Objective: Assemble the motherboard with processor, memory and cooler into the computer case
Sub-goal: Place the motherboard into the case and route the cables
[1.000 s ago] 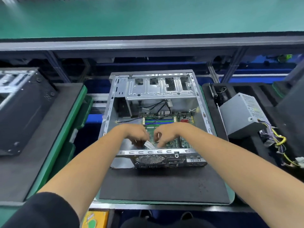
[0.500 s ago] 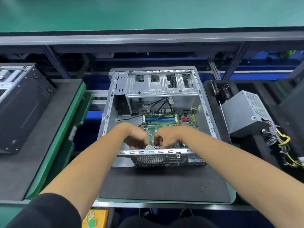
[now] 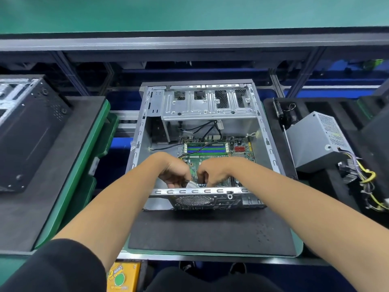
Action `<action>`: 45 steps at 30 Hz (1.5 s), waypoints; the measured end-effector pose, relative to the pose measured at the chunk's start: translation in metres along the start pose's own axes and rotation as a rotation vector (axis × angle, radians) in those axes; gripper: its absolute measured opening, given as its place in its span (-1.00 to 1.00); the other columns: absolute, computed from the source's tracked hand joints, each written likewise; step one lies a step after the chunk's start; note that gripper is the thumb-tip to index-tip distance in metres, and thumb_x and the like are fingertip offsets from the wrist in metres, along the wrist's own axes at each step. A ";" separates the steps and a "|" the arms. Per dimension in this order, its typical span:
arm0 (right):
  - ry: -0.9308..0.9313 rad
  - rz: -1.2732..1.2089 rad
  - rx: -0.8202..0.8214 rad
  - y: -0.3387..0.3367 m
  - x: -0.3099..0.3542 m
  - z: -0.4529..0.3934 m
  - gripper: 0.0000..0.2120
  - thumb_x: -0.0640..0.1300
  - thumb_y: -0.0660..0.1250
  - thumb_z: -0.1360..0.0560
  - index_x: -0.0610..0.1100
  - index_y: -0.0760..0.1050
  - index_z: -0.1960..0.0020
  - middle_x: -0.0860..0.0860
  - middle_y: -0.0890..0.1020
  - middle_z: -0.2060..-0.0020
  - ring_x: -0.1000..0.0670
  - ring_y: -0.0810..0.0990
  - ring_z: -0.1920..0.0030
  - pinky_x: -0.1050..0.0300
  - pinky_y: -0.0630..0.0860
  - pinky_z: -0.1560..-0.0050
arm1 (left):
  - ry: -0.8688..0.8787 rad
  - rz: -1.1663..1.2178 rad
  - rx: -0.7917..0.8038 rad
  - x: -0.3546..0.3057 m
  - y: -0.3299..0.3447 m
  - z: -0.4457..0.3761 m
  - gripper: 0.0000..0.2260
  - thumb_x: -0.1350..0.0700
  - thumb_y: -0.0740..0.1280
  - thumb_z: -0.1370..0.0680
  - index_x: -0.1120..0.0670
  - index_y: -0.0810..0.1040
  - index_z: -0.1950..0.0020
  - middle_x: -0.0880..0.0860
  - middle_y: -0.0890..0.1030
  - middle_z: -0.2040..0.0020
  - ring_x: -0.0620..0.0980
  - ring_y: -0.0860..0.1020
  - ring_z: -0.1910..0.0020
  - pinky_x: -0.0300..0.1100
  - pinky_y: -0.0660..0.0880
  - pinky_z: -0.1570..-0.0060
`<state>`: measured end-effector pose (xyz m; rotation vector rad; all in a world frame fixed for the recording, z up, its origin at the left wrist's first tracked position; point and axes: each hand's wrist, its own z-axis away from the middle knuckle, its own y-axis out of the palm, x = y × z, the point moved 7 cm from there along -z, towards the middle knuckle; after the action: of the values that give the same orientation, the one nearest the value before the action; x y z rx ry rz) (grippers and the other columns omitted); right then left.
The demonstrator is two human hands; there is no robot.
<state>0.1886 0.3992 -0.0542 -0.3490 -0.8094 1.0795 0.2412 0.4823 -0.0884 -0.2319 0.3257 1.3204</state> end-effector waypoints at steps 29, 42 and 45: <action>0.173 -0.251 0.323 0.034 0.016 -0.009 -0.66 -0.25 0.30 -0.57 -0.36 0.39 -0.30 -0.20 0.60 -0.07 -0.10 0.59 0.07 0.06 0.56 0.03 | 0.045 -0.073 -0.099 -0.001 -0.005 0.002 -0.76 0.18 0.11 -0.62 0.17 0.55 0.11 0.08 0.62 0.29 -0.01 0.59 0.34 -0.16 0.54 0.24; 0.133 0.011 0.232 0.030 0.016 -0.023 -0.79 -0.19 0.32 -0.56 -0.26 0.45 -0.16 -0.09 0.53 0.00 -0.10 0.53 0.04 -0.01 0.53 -0.08 | 0.021 -0.047 -0.063 0.000 -0.002 0.003 -0.72 0.32 0.03 -0.58 0.23 0.53 0.07 0.14 0.61 0.25 0.00 0.61 0.38 -0.19 0.60 0.34; 0.122 -0.043 0.287 0.030 0.012 -0.017 -0.83 -0.18 0.30 -0.57 -0.26 0.48 -0.11 -0.06 0.56 0.07 -0.06 0.57 0.12 0.03 0.58 0.00 | 0.011 -0.066 -0.037 0.000 0.000 0.003 -0.74 0.32 0.02 -0.59 0.24 0.51 -0.02 0.17 0.58 0.17 0.00 0.62 0.36 -0.18 0.60 0.31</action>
<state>0.1844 0.4255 -0.0789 -0.1529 -0.5420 1.1058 0.2416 0.4832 -0.0852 -0.2787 0.3007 1.2606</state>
